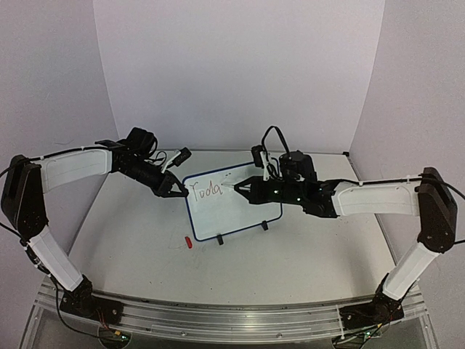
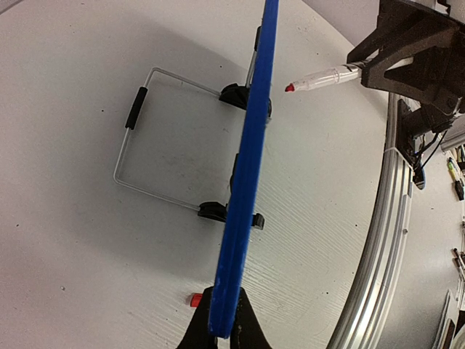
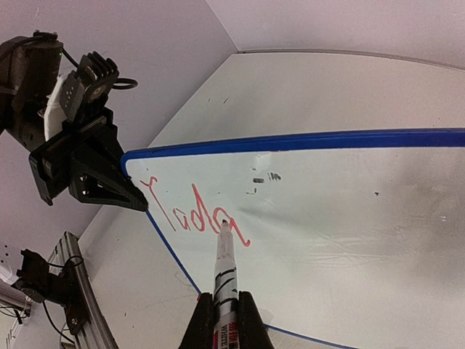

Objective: Write a sentence on the whiteboard

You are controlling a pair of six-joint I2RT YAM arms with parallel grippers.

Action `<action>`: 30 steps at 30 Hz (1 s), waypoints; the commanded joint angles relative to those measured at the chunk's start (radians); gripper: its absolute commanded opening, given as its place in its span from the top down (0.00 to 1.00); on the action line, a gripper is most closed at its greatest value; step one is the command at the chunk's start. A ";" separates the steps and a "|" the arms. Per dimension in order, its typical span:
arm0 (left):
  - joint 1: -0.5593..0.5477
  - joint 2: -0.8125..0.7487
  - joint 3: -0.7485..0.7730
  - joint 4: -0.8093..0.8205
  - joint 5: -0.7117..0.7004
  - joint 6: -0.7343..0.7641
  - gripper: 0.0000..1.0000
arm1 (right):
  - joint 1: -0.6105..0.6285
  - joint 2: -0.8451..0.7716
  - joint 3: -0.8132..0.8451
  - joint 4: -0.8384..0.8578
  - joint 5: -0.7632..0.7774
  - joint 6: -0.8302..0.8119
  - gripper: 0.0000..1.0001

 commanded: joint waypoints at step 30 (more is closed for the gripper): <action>0.003 0.024 0.028 -0.020 -0.082 0.028 1.00 | -0.004 0.009 -0.018 0.020 0.080 0.019 1.00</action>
